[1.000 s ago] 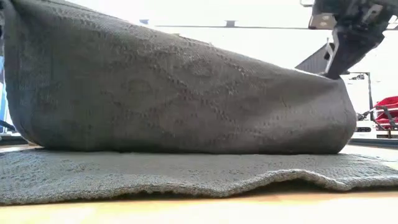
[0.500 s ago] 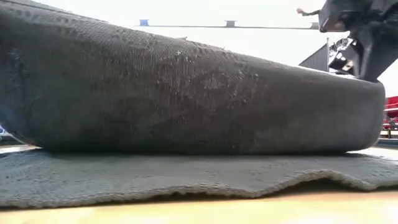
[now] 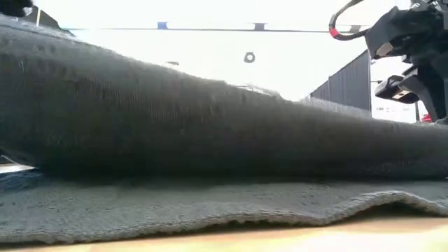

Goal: Fold towel
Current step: Fold the gray towel

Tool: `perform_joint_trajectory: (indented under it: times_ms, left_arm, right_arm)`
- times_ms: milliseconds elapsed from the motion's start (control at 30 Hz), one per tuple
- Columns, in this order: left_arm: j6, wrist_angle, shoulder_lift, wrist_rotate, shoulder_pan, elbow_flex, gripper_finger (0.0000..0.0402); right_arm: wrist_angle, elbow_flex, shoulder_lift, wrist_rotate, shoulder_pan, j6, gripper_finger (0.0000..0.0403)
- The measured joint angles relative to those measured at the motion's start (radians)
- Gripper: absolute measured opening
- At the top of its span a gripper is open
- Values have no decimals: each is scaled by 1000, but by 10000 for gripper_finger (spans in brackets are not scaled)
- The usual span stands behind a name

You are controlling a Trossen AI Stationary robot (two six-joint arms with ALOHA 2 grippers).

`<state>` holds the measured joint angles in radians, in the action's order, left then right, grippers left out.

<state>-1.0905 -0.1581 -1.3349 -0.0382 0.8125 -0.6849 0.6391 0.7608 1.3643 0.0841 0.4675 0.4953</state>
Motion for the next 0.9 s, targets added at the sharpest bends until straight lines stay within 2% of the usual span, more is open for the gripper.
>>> perform_joint_trajectory:
  times_ms: [233, 400, 533, 667, 800, 900]
  left_arm:
    - [-60, -1, -2, -125, -8, 0, 96]
    - [-60, 1, -2, -127, -26, -7, 128]
    - [-35, -3, -2, -40, -33, -7, 133]
    - [0, -8, -2, 115, -33, -6, 133]
    - [-35, -16, -2, 316, -44, 23, 133]
    - [-81, -1, -5, 399, -68, 72, 131]
  right_arm:
    - [110, 65, 0, -21, 0, -7, 160]
    - [144, 124, -1, -54, 0, 0, 197]
    - [122, 149, -1, -60, 0, 1, 203]
    - [41, 114, -2, -102, 0, 68, 203]
    - [-131, 36, -2, -223, -15, 164, 201]
    - [-256, -31, -2, -325, -38, 202, 183]
